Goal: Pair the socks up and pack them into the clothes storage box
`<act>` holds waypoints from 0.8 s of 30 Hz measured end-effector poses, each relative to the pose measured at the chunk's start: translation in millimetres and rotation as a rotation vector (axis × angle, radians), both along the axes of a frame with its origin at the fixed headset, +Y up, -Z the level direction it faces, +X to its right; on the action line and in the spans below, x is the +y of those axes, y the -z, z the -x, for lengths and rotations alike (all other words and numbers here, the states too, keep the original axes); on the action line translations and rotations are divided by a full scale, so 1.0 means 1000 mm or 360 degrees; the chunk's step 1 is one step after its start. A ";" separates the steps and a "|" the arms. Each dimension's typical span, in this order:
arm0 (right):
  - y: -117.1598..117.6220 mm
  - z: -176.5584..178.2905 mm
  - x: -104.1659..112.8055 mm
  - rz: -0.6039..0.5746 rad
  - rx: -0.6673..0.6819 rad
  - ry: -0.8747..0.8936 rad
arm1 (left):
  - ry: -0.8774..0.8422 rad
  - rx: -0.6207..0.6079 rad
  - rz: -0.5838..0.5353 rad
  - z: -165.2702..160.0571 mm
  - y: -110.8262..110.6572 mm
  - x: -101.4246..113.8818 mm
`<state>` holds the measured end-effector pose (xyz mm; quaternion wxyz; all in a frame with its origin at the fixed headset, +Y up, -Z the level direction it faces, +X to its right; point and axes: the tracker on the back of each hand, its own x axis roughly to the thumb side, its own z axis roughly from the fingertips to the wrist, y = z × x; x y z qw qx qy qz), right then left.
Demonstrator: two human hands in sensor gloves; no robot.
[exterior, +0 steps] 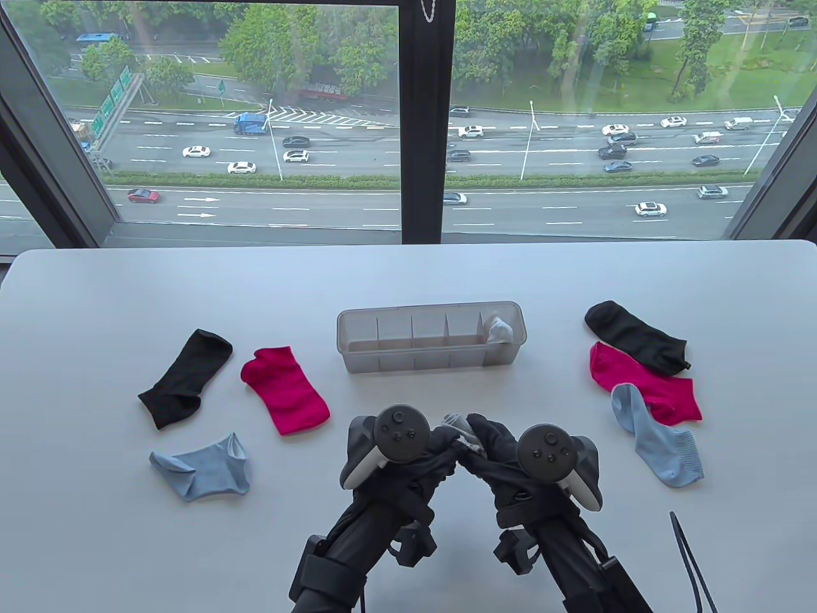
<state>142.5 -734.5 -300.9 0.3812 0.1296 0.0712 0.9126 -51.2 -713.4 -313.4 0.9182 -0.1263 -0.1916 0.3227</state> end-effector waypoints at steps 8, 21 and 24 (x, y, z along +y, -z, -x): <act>0.003 0.007 -0.001 0.0088 -0.0037 0.0253 | 0.0206 0.0378 -0.0393 0.012 0.006 0.001; 0.004 0.013 0.000 0.0235 0.0208 0.0328 | 0.0251 0.0410 -0.0442 0.025 0.019 -0.005; 0.004 0.019 -0.003 0.0350 0.0302 0.0318 | 0.0228 0.0402 -0.0403 0.027 0.021 -0.010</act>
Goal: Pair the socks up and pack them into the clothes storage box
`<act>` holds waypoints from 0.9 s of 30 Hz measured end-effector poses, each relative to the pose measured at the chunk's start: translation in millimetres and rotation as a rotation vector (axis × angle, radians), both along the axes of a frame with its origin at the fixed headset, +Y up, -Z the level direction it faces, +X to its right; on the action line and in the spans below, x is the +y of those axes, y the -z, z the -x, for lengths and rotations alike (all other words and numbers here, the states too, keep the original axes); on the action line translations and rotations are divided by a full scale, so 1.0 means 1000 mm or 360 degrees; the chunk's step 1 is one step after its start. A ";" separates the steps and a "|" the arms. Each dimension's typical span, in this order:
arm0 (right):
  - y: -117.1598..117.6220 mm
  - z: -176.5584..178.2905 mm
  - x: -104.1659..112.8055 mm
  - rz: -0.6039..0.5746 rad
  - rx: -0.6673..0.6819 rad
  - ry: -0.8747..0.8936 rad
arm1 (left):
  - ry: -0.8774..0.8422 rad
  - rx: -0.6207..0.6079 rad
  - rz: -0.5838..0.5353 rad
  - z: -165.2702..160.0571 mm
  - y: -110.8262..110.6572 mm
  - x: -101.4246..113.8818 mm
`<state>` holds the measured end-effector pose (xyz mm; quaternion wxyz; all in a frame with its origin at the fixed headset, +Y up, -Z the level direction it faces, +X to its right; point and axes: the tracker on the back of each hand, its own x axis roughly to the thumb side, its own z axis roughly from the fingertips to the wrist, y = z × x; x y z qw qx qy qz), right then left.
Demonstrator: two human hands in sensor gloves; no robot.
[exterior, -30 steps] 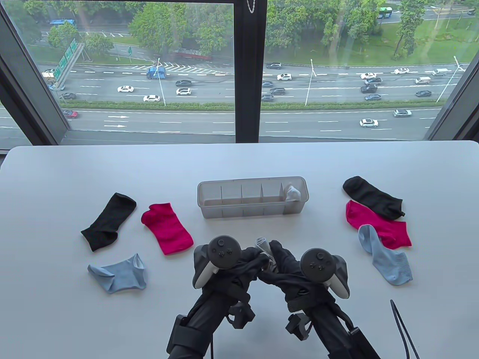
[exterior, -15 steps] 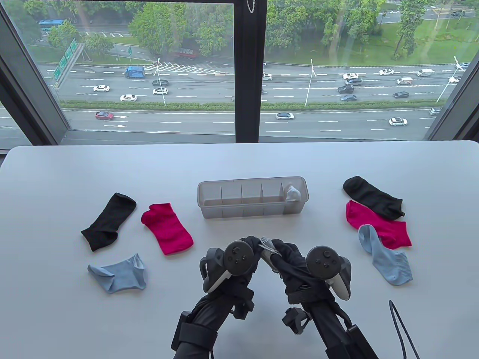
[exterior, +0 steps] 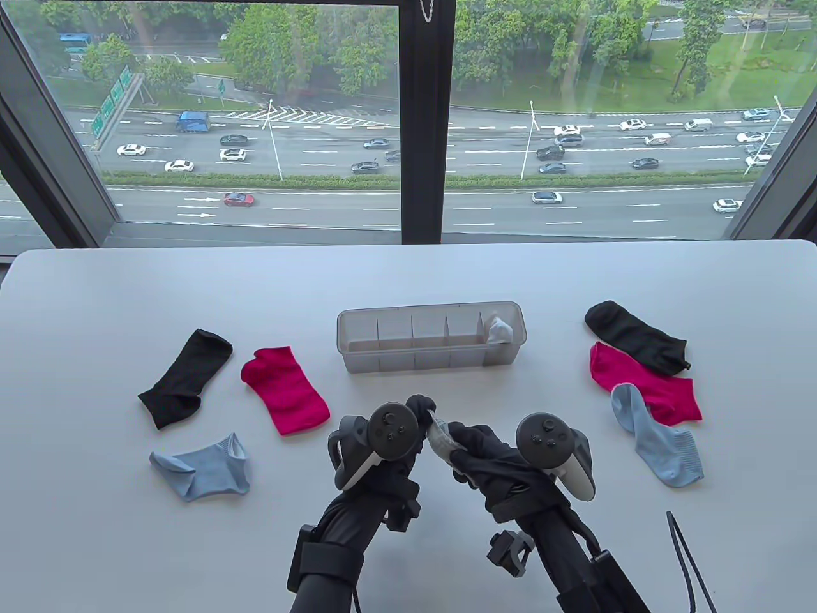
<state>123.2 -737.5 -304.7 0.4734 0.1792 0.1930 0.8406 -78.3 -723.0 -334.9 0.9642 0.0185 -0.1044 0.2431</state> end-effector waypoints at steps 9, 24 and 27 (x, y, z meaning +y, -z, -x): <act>0.000 0.008 -0.006 0.0086 0.0204 -0.0245 | 0.0012 -0.0196 -0.0006 -0.013 -0.004 0.008; 0.005 -0.031 0.000 -0.0035 -0.0670 0.0057 | -0.0436 -0.0605 0.0331 -0.030 -0.015 -0.002; 0.003 -0.037 0.001 -0.0088 -0.0692 0.0331 | -0.0296 -0.0584 0.0433 -0.035 -0.014 -0.004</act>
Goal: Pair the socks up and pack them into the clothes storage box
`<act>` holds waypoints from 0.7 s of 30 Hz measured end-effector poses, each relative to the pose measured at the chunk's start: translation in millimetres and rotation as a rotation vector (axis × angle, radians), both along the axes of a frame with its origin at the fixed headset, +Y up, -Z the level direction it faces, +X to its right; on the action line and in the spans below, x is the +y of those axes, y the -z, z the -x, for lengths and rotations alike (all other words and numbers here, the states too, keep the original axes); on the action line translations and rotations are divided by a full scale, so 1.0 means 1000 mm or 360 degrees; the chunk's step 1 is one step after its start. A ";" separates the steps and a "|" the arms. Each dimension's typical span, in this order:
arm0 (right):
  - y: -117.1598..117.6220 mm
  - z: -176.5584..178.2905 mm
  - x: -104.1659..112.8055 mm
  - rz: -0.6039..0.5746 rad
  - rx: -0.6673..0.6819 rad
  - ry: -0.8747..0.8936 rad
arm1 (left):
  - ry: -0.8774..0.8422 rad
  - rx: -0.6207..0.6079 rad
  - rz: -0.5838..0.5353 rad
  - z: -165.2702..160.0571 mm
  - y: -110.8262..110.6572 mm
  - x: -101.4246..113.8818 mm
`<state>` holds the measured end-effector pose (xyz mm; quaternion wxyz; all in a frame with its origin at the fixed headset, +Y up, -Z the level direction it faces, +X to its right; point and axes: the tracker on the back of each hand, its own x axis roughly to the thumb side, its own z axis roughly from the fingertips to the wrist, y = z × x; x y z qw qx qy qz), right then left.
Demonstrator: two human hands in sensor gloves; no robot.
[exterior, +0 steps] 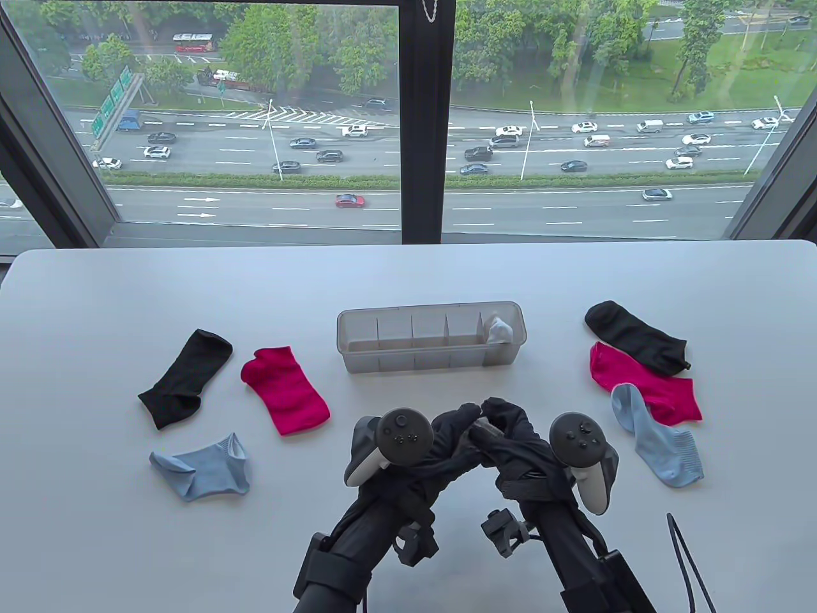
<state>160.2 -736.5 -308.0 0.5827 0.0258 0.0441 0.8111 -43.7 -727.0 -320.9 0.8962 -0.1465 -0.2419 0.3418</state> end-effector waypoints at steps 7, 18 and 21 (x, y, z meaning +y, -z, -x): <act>-0.006 0.018 0.000 -0.0228 0.0158 -0.0592 | -0.0489 0.0242 0.0213 0.014 0.005 -0.006; -0.005 0.006 0.002 -0.0209 0.0020 -0.0330 | -0.0526 0.0014 0.0313 0.005 0.003 -0.010; -0.001 0.000 -0.002 -0.0071 0.0047 -0.0111 | -0.0406 -0.0138 0.0343 -0.003 0.000 -0.006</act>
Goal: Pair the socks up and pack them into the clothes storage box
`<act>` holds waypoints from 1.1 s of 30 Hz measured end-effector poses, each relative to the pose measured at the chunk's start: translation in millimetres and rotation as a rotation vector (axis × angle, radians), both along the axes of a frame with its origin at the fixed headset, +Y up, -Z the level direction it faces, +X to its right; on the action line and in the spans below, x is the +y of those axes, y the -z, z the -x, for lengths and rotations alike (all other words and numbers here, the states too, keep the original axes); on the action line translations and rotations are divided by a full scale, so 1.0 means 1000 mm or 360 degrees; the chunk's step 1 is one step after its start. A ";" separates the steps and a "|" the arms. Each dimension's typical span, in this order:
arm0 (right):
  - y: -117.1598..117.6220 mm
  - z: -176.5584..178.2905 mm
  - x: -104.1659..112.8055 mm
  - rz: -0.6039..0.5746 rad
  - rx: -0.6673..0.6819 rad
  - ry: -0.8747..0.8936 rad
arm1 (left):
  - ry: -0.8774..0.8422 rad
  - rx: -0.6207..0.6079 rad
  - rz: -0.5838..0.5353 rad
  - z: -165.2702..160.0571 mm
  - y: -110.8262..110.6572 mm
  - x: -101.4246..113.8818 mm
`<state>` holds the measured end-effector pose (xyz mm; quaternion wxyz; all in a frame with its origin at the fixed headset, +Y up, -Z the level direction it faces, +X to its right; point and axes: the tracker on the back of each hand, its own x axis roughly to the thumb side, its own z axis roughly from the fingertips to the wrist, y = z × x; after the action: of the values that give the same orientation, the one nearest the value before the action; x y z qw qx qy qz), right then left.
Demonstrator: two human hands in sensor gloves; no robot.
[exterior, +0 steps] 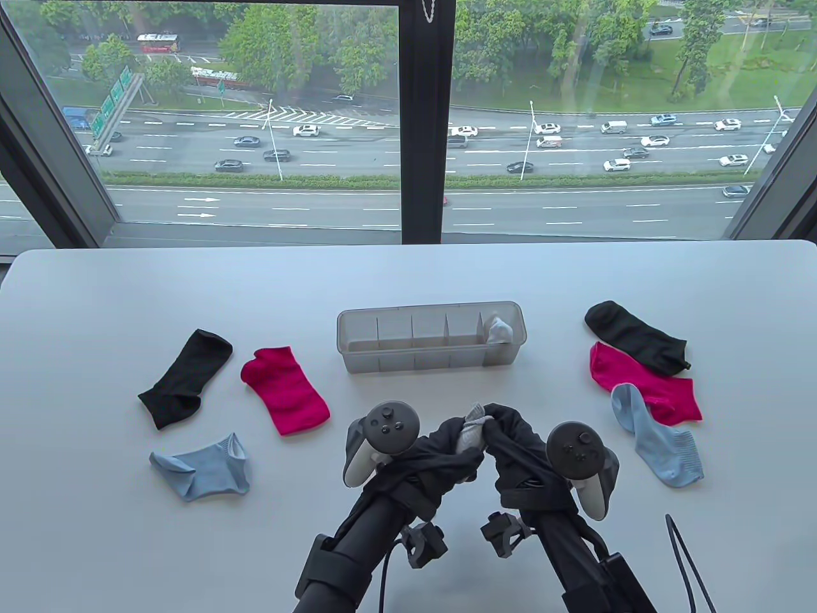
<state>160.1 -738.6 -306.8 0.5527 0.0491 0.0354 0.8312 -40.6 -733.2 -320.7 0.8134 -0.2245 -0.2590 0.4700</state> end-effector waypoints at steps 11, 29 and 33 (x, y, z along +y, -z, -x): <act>-0.001 0.010 -0.006 0.0049 0.0049 -0.0086 | 0.0739 0.0307 -0.0625 0.002 -0.009 0.016; 0.004 0.008 0.005 -0.0075 0.0186 -0.0409 | 0.0553 0.0400 -0.0591 0.006 -0.008 0.016; 0.003 -0.003 0.002 -0.0072 0.0106 -0.0338 | 0.0436 0.0389 -0.0486 0.009 -0.006 0.012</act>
<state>163.4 -737.0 -309.8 0.4587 0.0852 0.0401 0.8836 -49.7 -721.5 -315.1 0.9193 -0.0735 -0.1939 0.3344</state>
